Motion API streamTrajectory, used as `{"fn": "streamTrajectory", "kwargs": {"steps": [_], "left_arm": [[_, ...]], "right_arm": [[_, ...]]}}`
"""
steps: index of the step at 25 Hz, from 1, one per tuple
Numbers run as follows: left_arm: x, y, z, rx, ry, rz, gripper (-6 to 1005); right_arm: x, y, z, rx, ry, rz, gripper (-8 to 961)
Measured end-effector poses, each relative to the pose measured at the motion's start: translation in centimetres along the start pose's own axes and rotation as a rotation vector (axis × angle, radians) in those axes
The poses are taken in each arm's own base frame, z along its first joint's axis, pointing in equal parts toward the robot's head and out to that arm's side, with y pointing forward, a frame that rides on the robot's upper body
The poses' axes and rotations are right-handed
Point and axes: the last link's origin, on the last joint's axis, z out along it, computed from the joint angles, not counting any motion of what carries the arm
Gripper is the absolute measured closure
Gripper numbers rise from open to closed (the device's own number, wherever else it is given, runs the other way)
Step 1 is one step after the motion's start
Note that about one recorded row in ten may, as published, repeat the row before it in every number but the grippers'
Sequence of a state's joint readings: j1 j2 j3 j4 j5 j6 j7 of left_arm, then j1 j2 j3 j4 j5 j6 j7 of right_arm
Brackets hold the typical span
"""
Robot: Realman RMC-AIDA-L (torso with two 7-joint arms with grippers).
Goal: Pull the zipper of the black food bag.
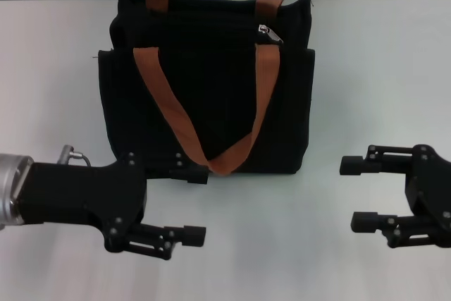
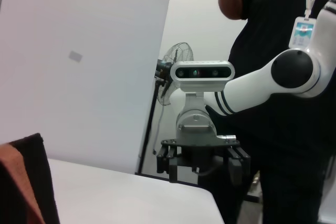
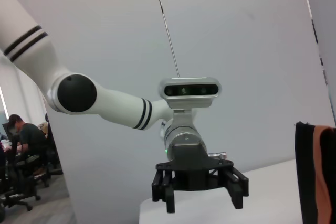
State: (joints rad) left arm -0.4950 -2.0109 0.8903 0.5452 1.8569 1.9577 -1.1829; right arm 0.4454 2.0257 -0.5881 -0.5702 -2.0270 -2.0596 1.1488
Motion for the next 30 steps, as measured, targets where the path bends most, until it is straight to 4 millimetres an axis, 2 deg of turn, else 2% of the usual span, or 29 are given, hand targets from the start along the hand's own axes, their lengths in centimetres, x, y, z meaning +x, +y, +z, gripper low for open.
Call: {"fn": "streamTrajectory", "kwargs": {"steps": [4, 11, 15, 23, 30], "left_arm": [[1.4, -0.8, -0.3, -0.044, -0.046, -0.112, 186], [2.6, -1.3, -0.3, -0.076, -0.079, -0.167, 186], [2.5, -1.3, -0.4, -0.057, -0.048, -0.15, 186], [2.1, -1.0, -0.3, -0.04, -0.023, -0.129, 186], [2.1, -1.1, -0.6, -0.033, -0.029, -0.127, 186]], "right_arm": [[-1.3, -0.2, -0.7, -0.031, 0.032, 0.027, 226], [-2.5, -0.5, -1.3, -0.065, 0.044, 0.055, 226], [-2.4, -0.8, -1.1, -0.049, 0.048, 0.05, 226], [-2.2, -1.5, 0.5, -0.044, 0.042, 0.054, 226], [-1.7, -1.4, 0.7, -0.038, 0.022, 0.075, 226]]}}
